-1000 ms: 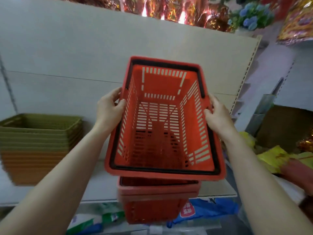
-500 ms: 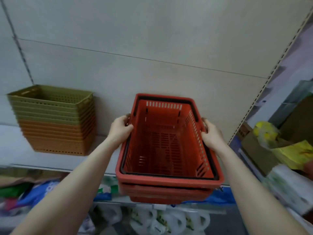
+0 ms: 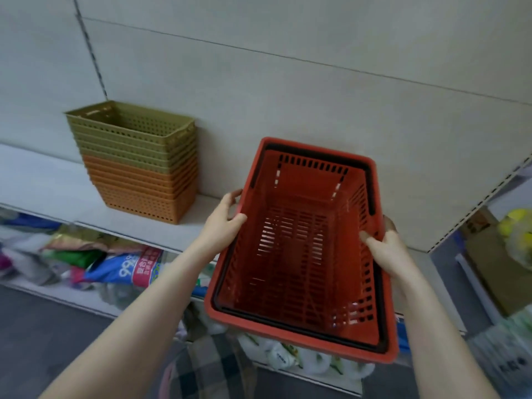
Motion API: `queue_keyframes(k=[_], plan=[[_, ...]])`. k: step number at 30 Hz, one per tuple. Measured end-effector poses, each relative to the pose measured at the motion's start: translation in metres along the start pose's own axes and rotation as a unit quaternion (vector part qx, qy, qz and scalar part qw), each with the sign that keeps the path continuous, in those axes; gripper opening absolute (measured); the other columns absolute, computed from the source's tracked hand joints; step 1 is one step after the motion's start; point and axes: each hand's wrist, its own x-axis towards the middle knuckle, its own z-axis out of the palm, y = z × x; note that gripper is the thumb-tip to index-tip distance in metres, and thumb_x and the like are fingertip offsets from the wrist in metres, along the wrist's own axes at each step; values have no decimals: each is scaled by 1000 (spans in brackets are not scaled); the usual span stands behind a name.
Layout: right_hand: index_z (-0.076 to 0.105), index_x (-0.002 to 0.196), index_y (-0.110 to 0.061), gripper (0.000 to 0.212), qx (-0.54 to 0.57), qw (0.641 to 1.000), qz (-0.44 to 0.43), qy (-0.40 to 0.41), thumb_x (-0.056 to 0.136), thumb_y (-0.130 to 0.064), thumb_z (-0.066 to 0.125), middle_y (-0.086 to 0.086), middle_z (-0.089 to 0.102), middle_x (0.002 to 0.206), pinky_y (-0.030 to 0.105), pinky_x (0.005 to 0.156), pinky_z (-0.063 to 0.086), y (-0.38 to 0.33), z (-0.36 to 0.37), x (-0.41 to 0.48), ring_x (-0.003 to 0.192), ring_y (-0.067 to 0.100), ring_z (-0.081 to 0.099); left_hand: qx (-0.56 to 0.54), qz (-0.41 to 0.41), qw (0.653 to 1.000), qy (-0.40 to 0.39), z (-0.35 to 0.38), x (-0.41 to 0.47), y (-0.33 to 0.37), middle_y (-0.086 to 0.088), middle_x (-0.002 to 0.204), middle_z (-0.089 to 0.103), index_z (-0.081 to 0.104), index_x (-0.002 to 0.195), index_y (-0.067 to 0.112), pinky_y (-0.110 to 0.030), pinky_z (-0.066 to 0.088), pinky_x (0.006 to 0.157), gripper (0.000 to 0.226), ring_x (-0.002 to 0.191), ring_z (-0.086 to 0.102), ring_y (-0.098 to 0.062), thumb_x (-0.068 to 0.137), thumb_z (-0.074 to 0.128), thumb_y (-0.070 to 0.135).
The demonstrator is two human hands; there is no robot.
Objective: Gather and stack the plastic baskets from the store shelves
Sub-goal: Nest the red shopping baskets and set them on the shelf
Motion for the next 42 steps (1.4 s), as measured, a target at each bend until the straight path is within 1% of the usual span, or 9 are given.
queue_keyframes(k=[4, 9, 15, 19, 23, 26, 30, 37, 42], plan=[[51, 132, -21, 40, 90, 996, 17, -18, 94, -12, 60, 8, 68, 113, 56, 96, 52, 4, -2, 0, 104, 34, 67, -41, -3, 999, -19, 0, -14, -4, 7, 138, 50, 34, 144, 33, -36, 41, 107, 64, 124, 52, -11, 85, 49, 13], [54, 130, -29, 52, 143, 990, -6, -15, 88, 2, 57, 10, 70, 115, 59, 93, 53, 10, 8, -34, 104, 33, 68, -166, -39, 984, -47, -11, -46, -17, -14, 131, 59, 41, 126, 57, -54, 44, 104, 68, 125, 53, -29, 75, 56, 14], [59, 117, -52, 67, 175, 983, -49, -1, 90, 8, 53, 11, 70, 118, 61, 95, 51, 9, 41, -128, 107, 36, 68, -193, -21, 978, -75, -43, -102, -59, 26, 110, 70, 25, 150, 41, -28, 53, 91, 79, 100, 65, -4, 91, 49, -6], [57, 110, -65, 69, 138, 989, -58, -19, 91, 1, 55, -5, 73, 110, 54, 93, 55, -1, 93, -203, 101, 21, 71, -215, -54, 975, -34, -101, -168, -112, 16, 118, 68, 29, 150, 35, -23, 54, 88, 74, 102, 64, -5, 93, 48, -8], [57, 124, -48, 60, 123, 988, -81, -48, 89, 1, 57, -16, 71, 107, 40, 94, 55, -24, 172, -267, 93, -1, 68, -223, -83, 971, 25, -179, -231, -163, 20, 117, 62, 27, 148, 36, -8, 49, 74, 72, 90, 63, 14, 94, 45, -9], [57, 129, -32, 53, 126, 983, -89, -103, 89, 3, 56, -12, 71, 105, 28, 84, 58, -46, 236, -301, 85, -6, 68, -209, -106, 970, 64, -239, -271, -193, 28, 101, 69, 27, 148, 36, -10, 51, 71, 72, 86, 65, 11, 94, 43, -9], [57, 128, -39, 54, 137, 969, -86, -185, 91, 1, 56, -13, 70, 104, 34, 80, 59, -87, 314, -333, 95, 13, 71, -191, -144, 962, 129, -316, -315, -224, 14, 113, 69, 29, 149, 36, -14, 54, 71, 74, 85, 67, 4, 92, 45, -8], [54, 131, -32, 50, 80, 945, -122, -294, 90, -5, 57, -12, 69, 107, 43, 89, 57, -154, 448, -351, 95, 11, 69, -164, -224, 925, 258, -426, -352, -285, 5, 120, 69, 37, 141, 52, -43, 57, 87, 79, 88, 69, -17, 85, 47, -2], [58, 130, -25, 50, 57, 931, -132, -336, 86, -2, 60, -6, 69, 107, 35, 89, 54, -206, 552, -343, 89, 7, 68, -179, -252, 899, 311, -497, -345, -325, 16, 105, 68, 36, 143, 49, -21, 56, 60, 76, 71, 69, 0, 88, 46, -3]])
